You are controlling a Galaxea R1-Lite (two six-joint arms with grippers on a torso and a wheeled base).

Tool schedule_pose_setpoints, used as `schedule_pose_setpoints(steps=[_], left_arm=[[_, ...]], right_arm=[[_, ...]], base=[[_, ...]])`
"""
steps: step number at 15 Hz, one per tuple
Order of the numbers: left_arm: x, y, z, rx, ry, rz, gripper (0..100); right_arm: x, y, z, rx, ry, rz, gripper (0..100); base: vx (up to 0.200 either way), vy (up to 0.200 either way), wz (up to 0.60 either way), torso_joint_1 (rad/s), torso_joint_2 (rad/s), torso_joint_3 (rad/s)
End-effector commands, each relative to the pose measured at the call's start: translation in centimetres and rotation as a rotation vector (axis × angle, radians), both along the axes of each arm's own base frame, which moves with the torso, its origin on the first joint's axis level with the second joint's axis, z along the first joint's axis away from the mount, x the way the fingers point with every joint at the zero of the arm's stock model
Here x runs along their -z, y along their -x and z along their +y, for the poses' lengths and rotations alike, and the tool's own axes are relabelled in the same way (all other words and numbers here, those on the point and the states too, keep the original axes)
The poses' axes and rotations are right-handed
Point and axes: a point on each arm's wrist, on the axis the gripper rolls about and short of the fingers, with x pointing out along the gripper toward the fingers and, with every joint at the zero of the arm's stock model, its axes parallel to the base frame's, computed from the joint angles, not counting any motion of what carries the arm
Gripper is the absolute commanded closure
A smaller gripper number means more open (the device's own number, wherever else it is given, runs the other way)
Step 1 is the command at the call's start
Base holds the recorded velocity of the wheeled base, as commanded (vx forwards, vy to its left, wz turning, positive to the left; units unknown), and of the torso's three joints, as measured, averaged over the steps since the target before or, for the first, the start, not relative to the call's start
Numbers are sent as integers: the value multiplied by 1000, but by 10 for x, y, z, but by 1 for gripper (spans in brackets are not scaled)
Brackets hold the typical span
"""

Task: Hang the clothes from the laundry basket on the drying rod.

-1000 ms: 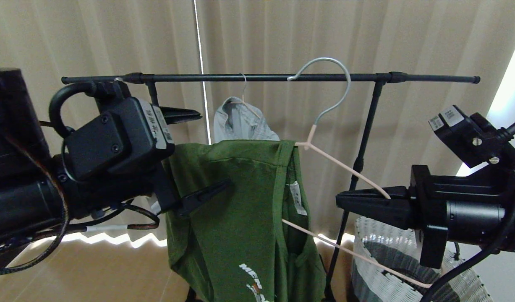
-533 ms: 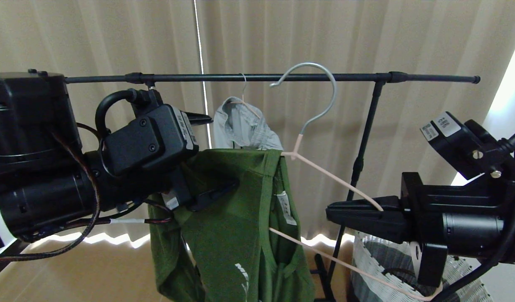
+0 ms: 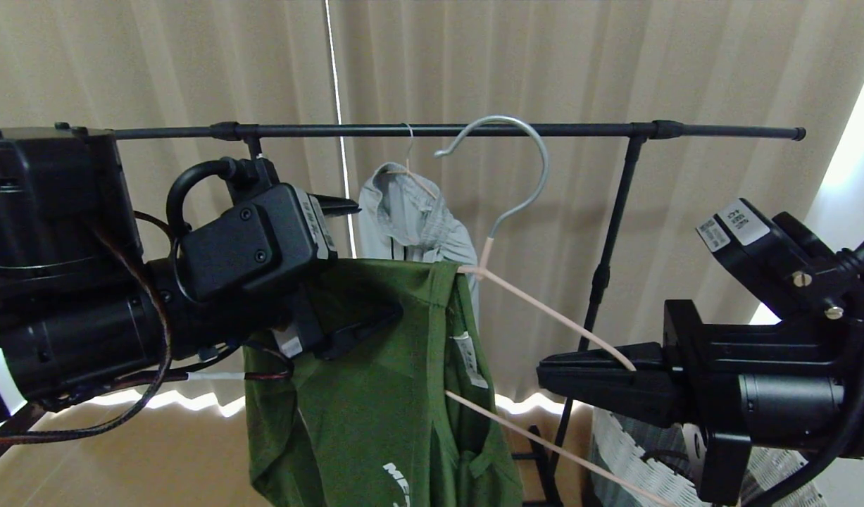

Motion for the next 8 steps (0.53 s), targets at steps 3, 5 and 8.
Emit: schedule_pose_setpoints(steps=[3, 5, 8], left_arm=[[2, 1, 0, 0, -3, 6, 100], [3, 1, 1, 0, -7, 9, 100], [4, 1, 1, -3, -8, 12, 100]], right_arm=[[0, 1, 0, -2, 1, 0, 100], [0, 1, 0, -2, 1, 0, 100], [0, 0, 0, -2, -1, -3, 100]], base=[[0, 0, 0, 0, 0, 0], [0, 0, 0, 0, 0, 0], [0, 0, 0, 0, 0, 0]])
